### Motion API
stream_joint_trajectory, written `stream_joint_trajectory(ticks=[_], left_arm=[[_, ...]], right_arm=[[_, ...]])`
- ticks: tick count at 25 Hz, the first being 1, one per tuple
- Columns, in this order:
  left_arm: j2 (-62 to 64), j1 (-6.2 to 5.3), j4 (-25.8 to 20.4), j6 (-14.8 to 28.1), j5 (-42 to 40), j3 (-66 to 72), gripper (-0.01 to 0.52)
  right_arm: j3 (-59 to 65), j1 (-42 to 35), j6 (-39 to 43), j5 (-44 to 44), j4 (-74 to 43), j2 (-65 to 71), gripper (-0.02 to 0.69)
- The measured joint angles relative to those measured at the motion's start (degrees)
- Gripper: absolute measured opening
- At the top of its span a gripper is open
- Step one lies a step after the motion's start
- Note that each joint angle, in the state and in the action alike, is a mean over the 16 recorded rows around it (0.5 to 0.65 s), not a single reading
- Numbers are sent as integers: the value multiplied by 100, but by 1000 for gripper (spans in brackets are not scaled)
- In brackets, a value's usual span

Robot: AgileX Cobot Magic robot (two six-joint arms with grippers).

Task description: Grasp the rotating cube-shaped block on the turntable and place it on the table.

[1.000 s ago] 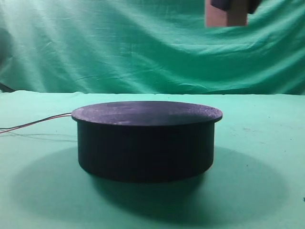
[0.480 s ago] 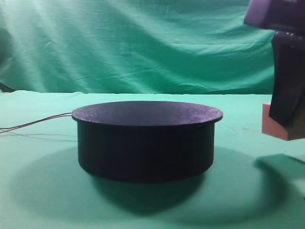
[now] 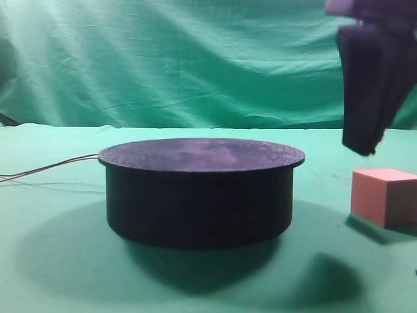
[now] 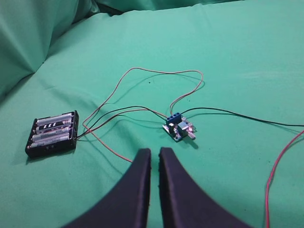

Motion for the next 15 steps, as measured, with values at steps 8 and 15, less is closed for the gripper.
stream_joint_trajectory(ticks=[8,15], left_arm=[[0,0,0,0,0,0,0],[0,0,0,0,0,0,0]], right_arm=[[135,0,-302,479,50,-1237,16],[353,0,-662,479,-27,-1707,0]])
